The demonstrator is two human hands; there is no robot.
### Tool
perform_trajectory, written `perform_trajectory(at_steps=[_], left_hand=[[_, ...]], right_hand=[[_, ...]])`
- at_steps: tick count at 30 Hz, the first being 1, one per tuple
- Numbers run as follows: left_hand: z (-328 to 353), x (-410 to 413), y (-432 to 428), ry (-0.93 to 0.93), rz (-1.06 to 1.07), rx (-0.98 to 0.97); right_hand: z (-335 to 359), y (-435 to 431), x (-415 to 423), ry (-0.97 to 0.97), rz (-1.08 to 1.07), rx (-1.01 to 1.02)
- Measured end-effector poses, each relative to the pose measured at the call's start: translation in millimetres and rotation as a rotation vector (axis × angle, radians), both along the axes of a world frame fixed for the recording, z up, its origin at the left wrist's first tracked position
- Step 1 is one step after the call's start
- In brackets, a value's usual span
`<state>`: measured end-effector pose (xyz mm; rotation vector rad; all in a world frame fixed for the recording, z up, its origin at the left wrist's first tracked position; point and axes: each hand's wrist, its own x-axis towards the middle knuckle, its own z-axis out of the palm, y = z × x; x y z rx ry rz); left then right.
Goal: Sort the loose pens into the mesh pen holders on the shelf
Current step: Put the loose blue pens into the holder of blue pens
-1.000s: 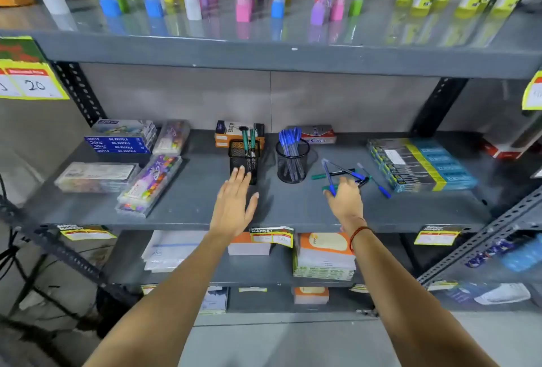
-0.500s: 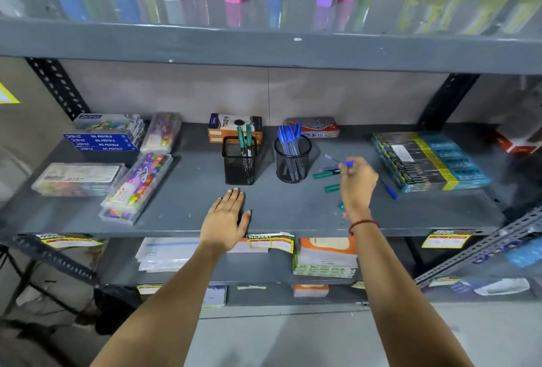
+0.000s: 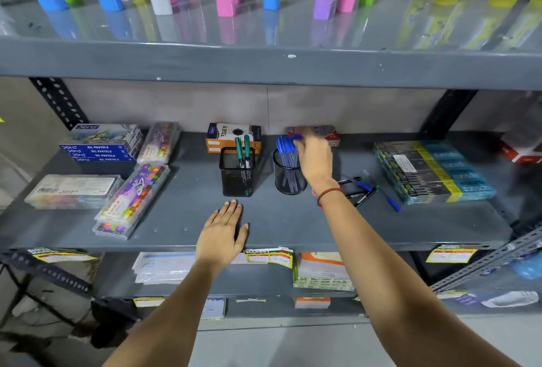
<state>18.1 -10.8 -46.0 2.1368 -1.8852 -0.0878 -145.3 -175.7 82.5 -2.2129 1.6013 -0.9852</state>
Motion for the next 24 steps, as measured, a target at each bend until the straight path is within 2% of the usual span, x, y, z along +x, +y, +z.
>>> perform_trajectory(at_steps=[2, 5, 8, 12, 14, 18, 21, 24], left_hand=[[0, 0, 0, 0.001, 0.001, -0.001], [0, 0, -1, -0.001, 0.006, -0.005], [0, -1, -1, 0.003, 0.007, -0.005], [1, -1, 1, 0.023, 0.010, -0.018], [2, -1, 1, 0.022, 0.011, -0.018], [0, -1, 1, 0.025, 0.009, -0.006], [1, -1, 1, 0.036, 0.009, -0.008], [2, -2, 1, 0.040, 0.013, -0.011]], right_hand=[[-15, -1, 0, 0.058, 0.028, 0.071], [-26, -2, -10, 0.016, 0.027, 0.044], [-31, -3, -36, 0.002, -0.104, 0.006], [-45, -10, -83, 0.206, -0.368, 0.245], [-53, -10, -100, 0.305, -0.426, 0.357], [-63, -5, -114, 0.433, -0.407, 0.302], [-54, -3, -114, 0.290, -0.390, 0.240], [-25, -8, -109, -0.145, -0.346, 0.184]])
